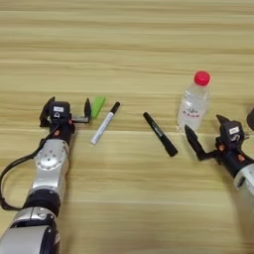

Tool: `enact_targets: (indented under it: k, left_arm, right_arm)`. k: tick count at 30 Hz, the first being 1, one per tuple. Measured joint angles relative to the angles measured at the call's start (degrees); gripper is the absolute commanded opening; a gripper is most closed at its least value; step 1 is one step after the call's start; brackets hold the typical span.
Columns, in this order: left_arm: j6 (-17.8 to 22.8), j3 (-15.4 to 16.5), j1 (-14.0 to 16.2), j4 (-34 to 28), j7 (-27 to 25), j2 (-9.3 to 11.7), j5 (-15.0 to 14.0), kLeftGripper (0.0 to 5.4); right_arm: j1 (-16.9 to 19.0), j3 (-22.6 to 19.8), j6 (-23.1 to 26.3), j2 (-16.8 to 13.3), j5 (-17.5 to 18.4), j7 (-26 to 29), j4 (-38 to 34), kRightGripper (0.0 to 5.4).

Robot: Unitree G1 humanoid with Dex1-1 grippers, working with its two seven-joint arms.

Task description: Move the objects on the table

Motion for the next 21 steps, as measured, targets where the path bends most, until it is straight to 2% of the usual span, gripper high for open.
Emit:
enact_targets:
  k: [10,17,21]
  left_arm:
    - [0.0,0.01,0.0,0.0,0.0,0.0,0.0,5.4]
    - [0.0,0.0,0.0,0.0,0.0,0.0,0.0,5.4]
    - [0.0,0.0,0.0,-0.02,0.0,0.0,0.0,5.4]
  right_arm:
    - [3.91,6.64,4.39,-1.73,-0.43,4.3,-4.3,5.38]
    - [3.88,9.33,4.88,-1.31,-0.91,5.13,-3.35,5.38]
    - [1.65,10.76,4.65,0.05,-2.24,4.88,0.98,5.38]
